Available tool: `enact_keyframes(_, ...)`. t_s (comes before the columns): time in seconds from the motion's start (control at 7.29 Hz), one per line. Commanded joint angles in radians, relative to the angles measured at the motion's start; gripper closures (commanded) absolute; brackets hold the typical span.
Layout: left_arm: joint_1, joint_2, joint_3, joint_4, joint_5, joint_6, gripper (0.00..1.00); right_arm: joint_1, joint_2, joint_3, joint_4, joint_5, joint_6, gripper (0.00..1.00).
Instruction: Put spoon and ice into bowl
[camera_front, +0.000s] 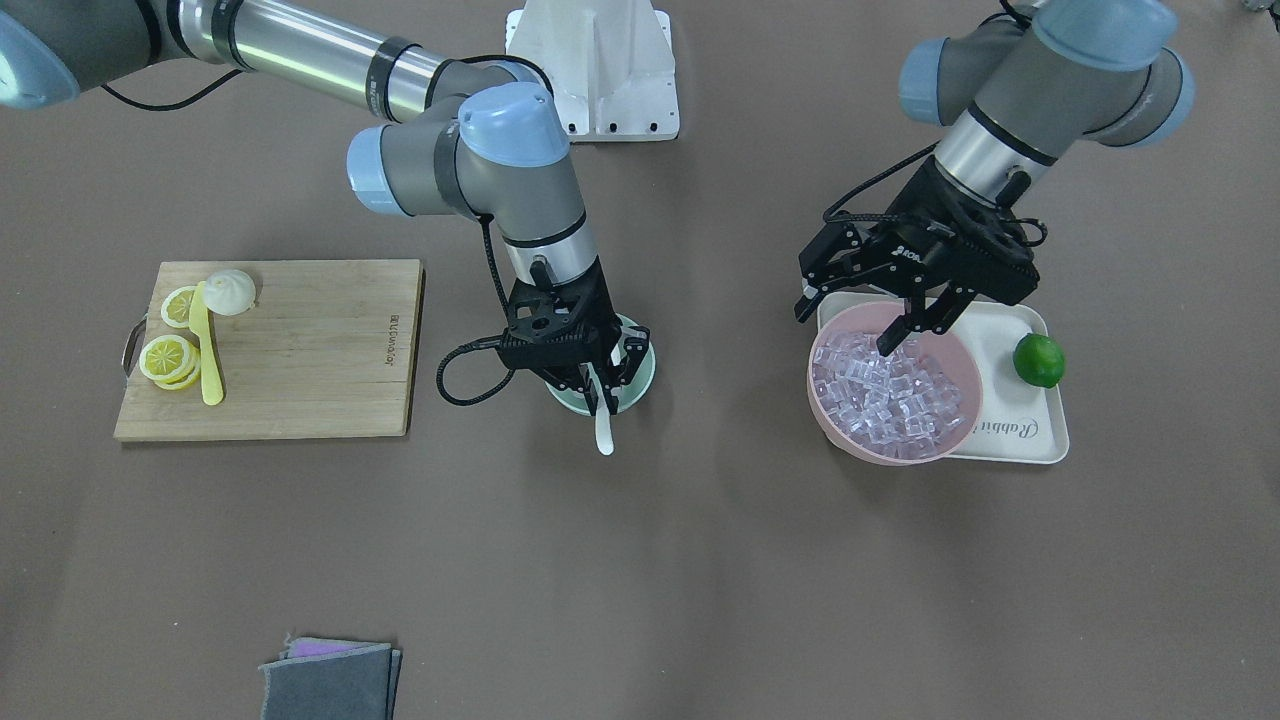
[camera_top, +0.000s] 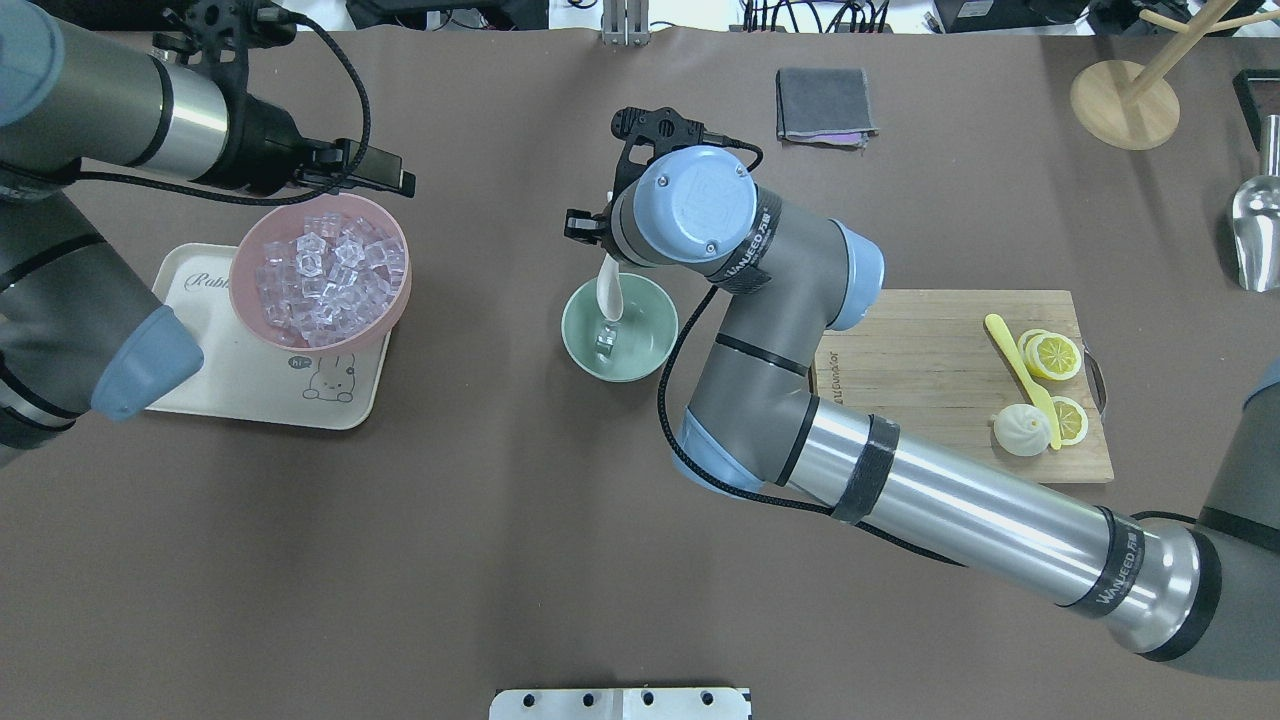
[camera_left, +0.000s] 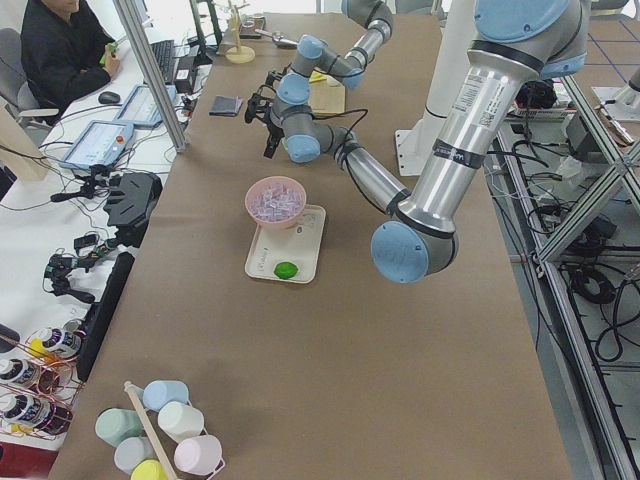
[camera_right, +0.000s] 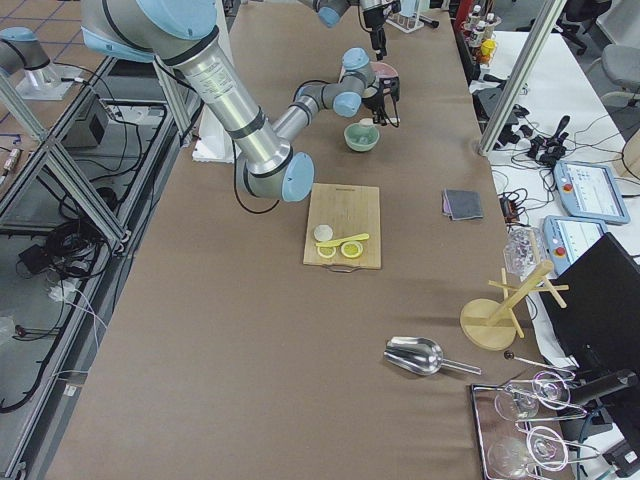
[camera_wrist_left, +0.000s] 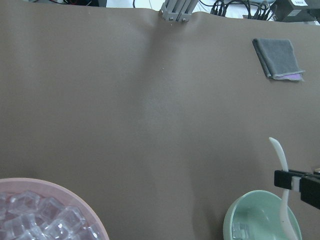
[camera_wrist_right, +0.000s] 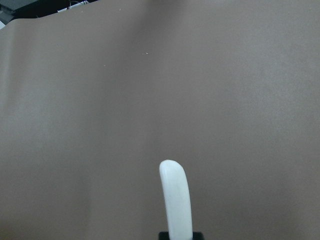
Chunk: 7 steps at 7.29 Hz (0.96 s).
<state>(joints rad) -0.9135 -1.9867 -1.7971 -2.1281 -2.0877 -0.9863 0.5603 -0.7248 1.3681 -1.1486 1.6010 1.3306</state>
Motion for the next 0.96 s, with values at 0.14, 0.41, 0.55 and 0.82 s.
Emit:
enact_keyframes(0.14, -0.030, 0.000, 0.004, 0.016, -0.018, 0.006, 0.02, -0.022, 0.002, -0.034, 0.029, -0.018, -0.002, 0.53)
enact_keyframes(0.41, -0.050, 0.005, -0.004, 0.037, -0.022, 0.021, 0.02, -0.022, -0.011, 0.029, -0.005, 0.032, 0.002, 0.00)
enact_keyframes(0.55, -0.060, 0.006, -0.005, 0.037, -0.022, 0.028, 0.02, -0.010, -0.037, 0.145, -0.128, 0.084, -0.010, 0.00)
enact_keyframes(0.82, -0.105, 0.043, -0.014, 0.036, -0.022, 0.046, 0.02, 0.065, -0.121, 0.428, -0.424, 0.200, -0.196, 0.00)
